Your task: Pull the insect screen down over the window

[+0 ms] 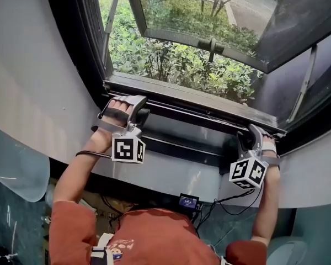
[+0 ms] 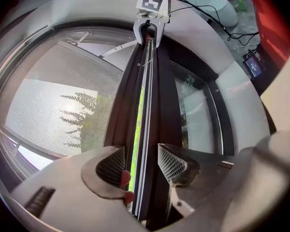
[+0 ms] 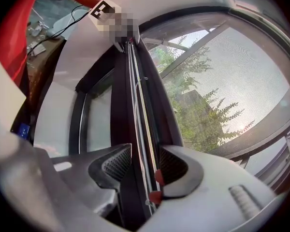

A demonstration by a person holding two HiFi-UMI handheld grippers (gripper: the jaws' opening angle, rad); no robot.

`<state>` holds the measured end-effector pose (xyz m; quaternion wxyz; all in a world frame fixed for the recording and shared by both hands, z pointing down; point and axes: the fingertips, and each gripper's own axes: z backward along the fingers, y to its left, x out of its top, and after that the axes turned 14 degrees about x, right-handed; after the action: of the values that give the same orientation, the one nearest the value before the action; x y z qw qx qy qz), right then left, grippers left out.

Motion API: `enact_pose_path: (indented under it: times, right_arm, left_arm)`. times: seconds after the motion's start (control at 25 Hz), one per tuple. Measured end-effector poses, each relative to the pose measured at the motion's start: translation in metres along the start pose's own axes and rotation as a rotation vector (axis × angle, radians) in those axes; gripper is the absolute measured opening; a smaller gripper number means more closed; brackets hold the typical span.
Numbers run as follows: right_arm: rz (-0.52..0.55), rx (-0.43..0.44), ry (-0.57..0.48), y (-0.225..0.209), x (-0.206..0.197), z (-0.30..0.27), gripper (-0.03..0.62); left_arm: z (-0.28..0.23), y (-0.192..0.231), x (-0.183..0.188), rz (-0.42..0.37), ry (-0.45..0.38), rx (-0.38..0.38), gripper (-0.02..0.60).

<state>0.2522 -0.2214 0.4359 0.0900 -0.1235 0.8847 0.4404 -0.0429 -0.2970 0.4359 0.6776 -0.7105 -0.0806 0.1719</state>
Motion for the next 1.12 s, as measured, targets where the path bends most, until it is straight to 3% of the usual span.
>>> enact_pose_path:
  times: [1.12]
  right_arm:
    - [-0.06, 0.029, -0.003, 0.017, -0.006, -0.013, 0.187]
  left_arm:
    - [0.001, -0.023, -0.002, 0.016, 0.002, -0.037, 0.206]
